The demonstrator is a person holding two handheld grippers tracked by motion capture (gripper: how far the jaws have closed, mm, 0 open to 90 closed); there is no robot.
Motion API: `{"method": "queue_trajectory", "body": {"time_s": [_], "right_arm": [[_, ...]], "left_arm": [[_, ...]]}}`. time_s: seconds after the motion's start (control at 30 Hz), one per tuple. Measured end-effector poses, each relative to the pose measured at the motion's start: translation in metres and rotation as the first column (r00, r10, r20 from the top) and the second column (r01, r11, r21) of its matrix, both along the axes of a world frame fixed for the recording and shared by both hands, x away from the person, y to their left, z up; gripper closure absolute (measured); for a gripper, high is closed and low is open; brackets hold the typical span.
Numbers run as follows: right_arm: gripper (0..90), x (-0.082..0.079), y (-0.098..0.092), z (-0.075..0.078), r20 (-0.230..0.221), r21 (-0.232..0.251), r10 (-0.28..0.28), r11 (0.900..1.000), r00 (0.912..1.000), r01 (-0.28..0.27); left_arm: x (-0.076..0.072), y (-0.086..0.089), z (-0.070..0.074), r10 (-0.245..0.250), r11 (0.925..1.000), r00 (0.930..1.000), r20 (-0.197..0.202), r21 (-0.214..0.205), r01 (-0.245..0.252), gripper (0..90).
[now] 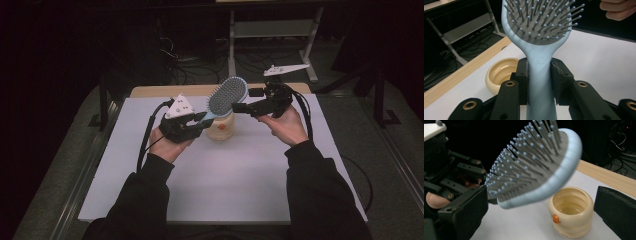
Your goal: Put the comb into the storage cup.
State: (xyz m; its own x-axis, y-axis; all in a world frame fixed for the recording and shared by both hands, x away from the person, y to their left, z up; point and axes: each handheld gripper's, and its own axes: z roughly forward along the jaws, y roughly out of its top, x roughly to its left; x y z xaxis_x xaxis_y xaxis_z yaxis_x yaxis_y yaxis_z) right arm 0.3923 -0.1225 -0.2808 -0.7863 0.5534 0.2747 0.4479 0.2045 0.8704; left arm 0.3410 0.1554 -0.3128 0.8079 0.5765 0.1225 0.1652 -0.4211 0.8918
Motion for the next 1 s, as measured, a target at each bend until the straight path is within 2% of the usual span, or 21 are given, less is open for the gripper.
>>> {"method": "queue_trajectory", "body": {"time_s": [0.1,0.2,0.4,0.53,0.63,0.87,1.0], "right_arm": [[0.0,0.004,0.004,0.002,-0.008,-0.007,-0.008,0.9999,0.9999,0.008],[0.5,0.009,0.007,0.001,-0.040,0.001,-0.014,0.9999,0.9991,0.014],[11.1,0.015,0.007,-0.003,-0.102,0.050,-0.009,0.9986,0.9947,0.014],[14.0,0.015,0.008,-0.004,-0.114,0.056,0.009,0.9984,0.9934,-0.003],[19.1,0.013,0.009,-0.003,-0.114,0.085,0.041,0.9959,0.9926,-0.032],[27.6,0.016,0.013,-0.001,-0.132,0.092,0.012,0.9958,0.9912,0.000],[32.0,0.019,0.012,-0.001,-0.173,0.121,0.011,0.9926,0.9848,0.010]], "left_arm": [[0.002,-0.001,-0.001,-0.003,1.0000,1.0000,0.007,-0.004,0.003,70.1],[0.004,-0.003,-0.003,-0.001,1.0000,0.9999,0.013,-0.009,0.001,70.2],[0.008,-0.003,-0.012,0.015,0.9988,0.9998,0.012,-0.048,-0.015,70.2],[0.009,-0.003,-0.016,0.016,0.9982,0.9998,0.014,-0.059,-0.015,70.2],[0.009,-0.006,-0.017,0.014,0.9982,0.9998,0.016,-0.059,-0.013,70.1],[0.006,-0.012,-0.018,-0.009,0.9985,0.9997,0.021,-0.054,0.010,70.1],[0.008,-0.010,-0.018,-0.013,0.9980,0.9998,0.017,-0.061,0.014,70.1]]}}
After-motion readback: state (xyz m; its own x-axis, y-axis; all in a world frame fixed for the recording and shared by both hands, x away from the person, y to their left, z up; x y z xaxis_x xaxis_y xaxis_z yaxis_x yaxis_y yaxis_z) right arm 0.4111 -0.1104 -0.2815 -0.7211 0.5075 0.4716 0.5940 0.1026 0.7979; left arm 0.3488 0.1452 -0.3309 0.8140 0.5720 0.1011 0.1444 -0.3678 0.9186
